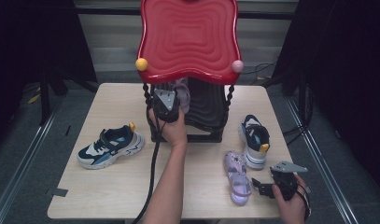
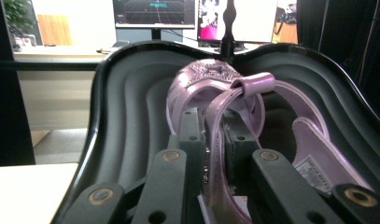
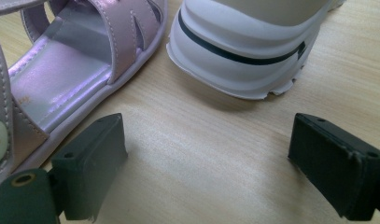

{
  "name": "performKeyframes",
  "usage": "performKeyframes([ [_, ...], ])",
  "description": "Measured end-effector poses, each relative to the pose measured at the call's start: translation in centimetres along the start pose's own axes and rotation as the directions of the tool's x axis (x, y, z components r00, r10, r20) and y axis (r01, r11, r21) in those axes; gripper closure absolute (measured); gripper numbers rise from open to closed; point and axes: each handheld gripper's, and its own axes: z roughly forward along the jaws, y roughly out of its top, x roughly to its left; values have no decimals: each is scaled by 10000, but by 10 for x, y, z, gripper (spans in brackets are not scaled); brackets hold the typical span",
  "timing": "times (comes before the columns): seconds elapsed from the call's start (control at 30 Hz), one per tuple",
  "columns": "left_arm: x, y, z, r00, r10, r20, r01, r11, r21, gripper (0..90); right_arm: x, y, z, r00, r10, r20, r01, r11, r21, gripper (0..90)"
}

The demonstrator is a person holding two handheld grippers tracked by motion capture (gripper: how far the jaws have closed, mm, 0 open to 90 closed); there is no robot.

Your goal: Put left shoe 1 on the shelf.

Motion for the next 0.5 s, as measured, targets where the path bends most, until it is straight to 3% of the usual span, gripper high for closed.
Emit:
performKeyframes([
  [0.5, 1, -5, -10, 9995, 172, 250, -181, 9990, 396, 803, 0, 0, 0, 10000, -54, 14, 54, 10000, -45, 104],
])
